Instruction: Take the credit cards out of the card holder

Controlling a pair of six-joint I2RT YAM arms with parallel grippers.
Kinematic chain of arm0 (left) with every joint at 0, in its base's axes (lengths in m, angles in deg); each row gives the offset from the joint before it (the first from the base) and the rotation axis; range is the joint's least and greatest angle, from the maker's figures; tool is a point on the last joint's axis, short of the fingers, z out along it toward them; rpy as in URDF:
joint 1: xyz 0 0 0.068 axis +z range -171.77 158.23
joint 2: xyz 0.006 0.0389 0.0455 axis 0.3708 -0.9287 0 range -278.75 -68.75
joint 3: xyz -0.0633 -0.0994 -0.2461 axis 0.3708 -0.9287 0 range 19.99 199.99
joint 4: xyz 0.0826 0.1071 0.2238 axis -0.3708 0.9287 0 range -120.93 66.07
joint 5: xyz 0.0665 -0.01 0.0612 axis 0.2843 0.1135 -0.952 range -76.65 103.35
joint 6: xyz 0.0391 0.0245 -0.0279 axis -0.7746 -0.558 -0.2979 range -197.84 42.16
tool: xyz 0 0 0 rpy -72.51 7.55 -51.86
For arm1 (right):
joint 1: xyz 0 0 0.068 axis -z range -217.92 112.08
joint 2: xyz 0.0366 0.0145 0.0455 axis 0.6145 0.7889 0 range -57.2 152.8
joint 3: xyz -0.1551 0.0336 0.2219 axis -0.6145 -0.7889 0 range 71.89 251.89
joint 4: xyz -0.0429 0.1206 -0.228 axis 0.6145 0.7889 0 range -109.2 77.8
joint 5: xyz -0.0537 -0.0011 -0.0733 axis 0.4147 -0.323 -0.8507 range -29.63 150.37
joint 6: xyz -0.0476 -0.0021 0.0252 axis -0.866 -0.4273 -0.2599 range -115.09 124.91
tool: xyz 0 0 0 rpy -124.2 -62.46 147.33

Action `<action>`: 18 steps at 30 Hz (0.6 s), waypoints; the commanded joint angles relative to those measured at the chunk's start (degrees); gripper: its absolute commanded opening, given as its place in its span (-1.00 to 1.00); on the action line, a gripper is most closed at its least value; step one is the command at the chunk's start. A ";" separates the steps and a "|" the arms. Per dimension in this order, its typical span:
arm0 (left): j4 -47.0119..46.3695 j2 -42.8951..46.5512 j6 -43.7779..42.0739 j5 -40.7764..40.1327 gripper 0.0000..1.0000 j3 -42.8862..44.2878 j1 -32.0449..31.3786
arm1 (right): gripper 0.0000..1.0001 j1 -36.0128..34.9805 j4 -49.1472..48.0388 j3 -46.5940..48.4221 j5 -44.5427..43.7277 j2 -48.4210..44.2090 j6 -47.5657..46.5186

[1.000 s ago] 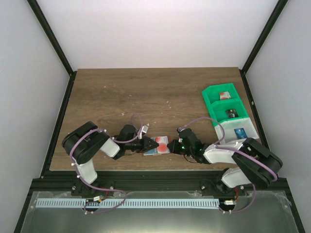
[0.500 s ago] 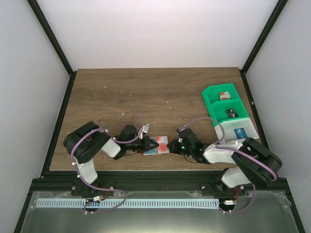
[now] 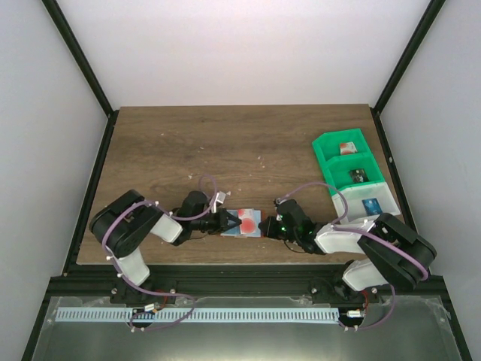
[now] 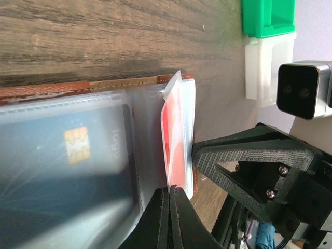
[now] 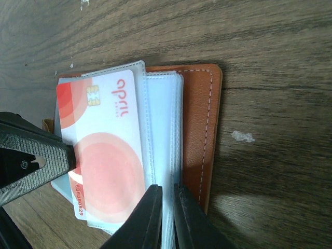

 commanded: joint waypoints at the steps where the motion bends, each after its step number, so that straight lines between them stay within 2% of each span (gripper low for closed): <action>1: 2.65 0.93 -4.43 1.74 -1.00 -0.95 0.60 | -0.82 -0.45 1.74 -1.45 -0.36 0.70 0.37; 5: -6.90 0.27 -1.27 5.32 -1.00 -3.33 0.56 | -0.79 -0.44 0.93 -1.32 1.22 -1.47 -0.73; 9: -16.31 -2.03 3.75 8.02 -1.00 -4.57 0.58 | -0.65 -0.38 0.85 -1.50 2.71 -6.79 -1.48; 13: -14.97 -2.94 2.92 8.29 -1.00 -3.78 0.66 | -0.62 -0.40 1.57 -0.78 2.69 -9.82 -2.69; 18: -11.48 -3.12 1.42 7.13 -1.00 -3.28 0.58 | -0.68 -0.42 0.52 1.80 5.45 -6.84 -3.79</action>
